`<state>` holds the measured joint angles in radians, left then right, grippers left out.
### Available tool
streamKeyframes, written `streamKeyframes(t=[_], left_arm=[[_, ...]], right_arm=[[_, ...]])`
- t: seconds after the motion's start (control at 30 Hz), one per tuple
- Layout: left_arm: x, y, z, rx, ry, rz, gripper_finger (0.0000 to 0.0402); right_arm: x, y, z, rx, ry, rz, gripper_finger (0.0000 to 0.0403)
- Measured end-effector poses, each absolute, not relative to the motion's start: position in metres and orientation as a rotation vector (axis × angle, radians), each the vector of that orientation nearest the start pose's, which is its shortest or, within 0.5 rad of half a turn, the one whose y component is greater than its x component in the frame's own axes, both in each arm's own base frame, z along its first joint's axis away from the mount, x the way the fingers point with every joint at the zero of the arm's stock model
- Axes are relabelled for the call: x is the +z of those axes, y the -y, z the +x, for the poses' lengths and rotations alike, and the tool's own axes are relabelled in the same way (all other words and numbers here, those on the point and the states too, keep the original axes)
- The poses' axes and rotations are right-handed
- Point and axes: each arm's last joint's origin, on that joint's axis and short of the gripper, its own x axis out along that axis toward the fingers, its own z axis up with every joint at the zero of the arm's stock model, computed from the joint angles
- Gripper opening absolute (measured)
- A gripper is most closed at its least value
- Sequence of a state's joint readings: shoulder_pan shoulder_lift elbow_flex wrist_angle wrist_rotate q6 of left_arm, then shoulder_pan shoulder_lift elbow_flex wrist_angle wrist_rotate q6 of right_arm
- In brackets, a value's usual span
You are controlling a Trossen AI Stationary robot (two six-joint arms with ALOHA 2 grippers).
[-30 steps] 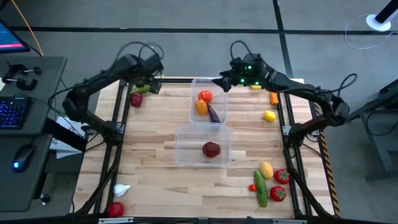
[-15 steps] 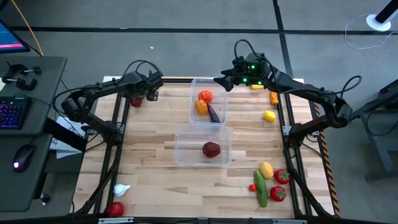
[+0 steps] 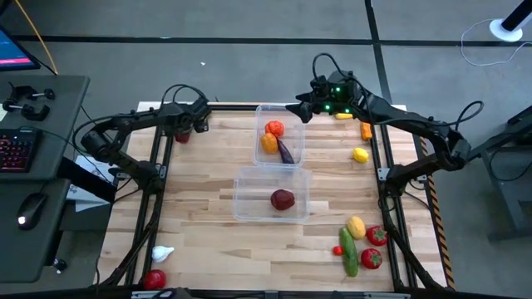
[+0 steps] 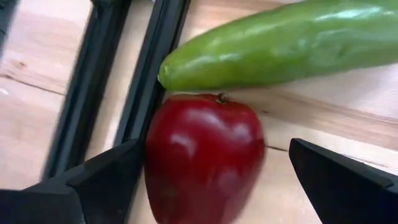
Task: Sort produce into baskets
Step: Put the red apple into the bottom transparent bin
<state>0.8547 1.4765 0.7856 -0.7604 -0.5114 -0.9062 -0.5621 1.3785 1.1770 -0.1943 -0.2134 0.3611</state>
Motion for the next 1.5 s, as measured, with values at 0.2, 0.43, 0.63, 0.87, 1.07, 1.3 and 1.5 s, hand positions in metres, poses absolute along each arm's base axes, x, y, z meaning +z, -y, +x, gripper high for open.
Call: streamKeyframes(t=[0.2, 0.43, 0.63, 0.87, 1.07, 1.3, 1.5], left_arm=[[0.151, -0.186, 0.137, 1.677, -0.934, -0.897, 0.0390], [0.148, -0.180, 0.141, 1.614, -0.982, -0.875, 0.0270], [0.166, -0.167, 0.154, 1.471, -0.946, -0.870, 0.0266], [0.263, -0.120, 0.168, 1.142, -0.549, -0.759, 0.0266], [0.327, -0.057, 0.179, 0.751, -0.289, -0.722, 0.0266], [0.328, 0.017, 0.241, 0.325, -0.383, -0.547, 0.0266], [0.295, 0.055, 0.287, 0.107, -0.598, -0.379, 0.0266]], right_arm=[[0.333, 0.160, 0.265, -0.413, -0.330, 0.513, 0.0365], [0.331, 0.159, 0.264, -0.416, -0.352, 0.523, 0.0365], [0.331, 0.158, 0.263, -0.403, -0.364, 0.531, 0.0365], [0.348, 0.144, 0.241, -0.401, -0.368, 0.502, 0.0365], [0.351, 0.133, 0.222, -0.426, -0.459, 0.505, 0.0365], [0.337, 0.123, 0.217, -0.358, -0.639, 0.478, 0.0365], [0.343, 0.099, 0.219, -0.200, -0.640, 0.555, 0.0365]])
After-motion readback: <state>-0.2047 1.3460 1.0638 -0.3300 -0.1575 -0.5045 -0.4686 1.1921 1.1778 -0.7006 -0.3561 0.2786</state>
